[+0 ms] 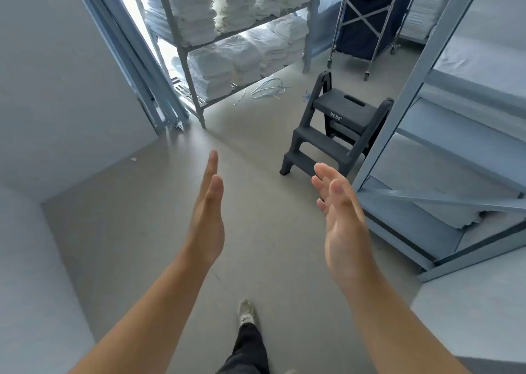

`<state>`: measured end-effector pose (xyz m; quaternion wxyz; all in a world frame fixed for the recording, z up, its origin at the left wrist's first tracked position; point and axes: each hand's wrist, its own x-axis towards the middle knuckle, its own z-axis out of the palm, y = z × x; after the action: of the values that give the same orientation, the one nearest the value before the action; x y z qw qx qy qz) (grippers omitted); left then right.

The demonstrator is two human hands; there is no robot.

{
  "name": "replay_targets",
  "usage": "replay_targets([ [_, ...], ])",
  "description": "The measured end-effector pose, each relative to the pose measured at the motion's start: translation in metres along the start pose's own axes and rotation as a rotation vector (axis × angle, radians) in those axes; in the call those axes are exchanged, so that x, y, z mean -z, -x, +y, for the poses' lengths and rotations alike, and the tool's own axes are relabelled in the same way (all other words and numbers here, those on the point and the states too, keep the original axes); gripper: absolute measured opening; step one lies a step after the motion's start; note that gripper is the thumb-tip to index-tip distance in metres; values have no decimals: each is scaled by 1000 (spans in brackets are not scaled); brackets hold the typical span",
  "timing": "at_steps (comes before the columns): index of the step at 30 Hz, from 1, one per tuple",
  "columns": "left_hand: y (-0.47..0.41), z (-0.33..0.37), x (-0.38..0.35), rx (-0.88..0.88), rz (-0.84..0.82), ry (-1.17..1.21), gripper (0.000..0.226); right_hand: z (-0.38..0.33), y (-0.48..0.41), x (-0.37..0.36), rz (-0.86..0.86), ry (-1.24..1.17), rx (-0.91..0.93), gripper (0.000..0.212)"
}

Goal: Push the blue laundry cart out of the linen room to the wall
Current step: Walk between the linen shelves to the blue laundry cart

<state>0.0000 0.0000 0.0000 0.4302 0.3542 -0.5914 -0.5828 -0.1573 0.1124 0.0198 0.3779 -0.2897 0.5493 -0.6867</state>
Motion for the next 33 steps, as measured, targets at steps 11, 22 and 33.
replay_targets([
  [11,-105,-8,28,55,-15,1,89,0,-102,-51,2,74,-28,81],
  [22,-202,-14,73,63,-45,30,85,11,-190,-111,6,72,-12,79],
  [33,-277,-29,92,57,-49,8,83,25,-265,-137,10,44,-35,81],
])
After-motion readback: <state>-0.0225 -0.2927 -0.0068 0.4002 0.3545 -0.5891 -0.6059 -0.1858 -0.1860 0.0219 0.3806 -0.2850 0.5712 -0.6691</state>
